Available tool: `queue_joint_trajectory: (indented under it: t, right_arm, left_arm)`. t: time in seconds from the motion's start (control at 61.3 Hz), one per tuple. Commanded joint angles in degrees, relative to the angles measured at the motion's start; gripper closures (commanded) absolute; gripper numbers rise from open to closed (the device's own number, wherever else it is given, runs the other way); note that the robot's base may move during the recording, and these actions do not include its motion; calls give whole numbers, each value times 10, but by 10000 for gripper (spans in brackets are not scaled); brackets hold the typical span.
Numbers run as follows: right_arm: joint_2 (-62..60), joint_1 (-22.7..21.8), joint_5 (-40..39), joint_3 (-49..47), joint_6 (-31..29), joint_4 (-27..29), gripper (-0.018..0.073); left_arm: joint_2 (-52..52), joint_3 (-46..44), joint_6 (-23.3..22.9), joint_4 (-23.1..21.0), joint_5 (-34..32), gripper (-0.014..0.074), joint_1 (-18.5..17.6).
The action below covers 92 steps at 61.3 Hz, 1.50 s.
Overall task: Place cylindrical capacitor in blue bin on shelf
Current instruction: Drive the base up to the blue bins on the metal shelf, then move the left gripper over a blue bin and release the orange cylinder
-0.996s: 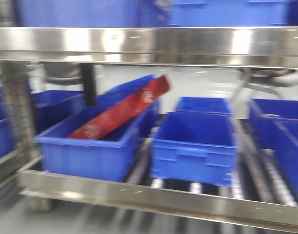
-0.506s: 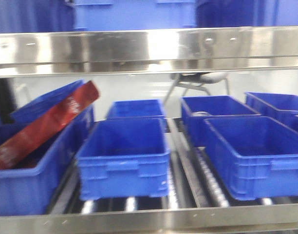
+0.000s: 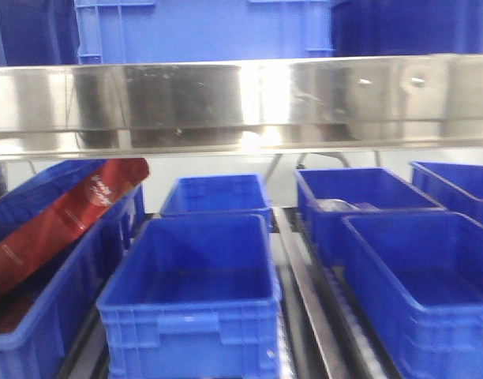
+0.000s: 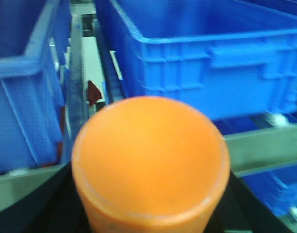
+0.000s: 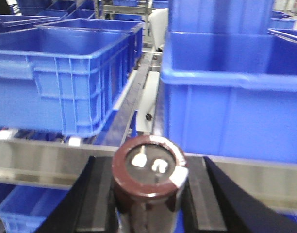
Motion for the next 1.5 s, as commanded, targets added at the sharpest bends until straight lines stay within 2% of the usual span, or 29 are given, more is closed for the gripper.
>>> queue_joint_trajectory:
  t: [0.0, 1.485]
  right_arm:
    - [-4, 0, -18, 0, 0, -4, 721]
    - [-4, 0, -18, 0, 0, -4, 721]
  left_arm:
    - [-3, -5, 0, -2, -12, 707, -3]
    - [-3, -5, 0, -2, -12, 707, -3]
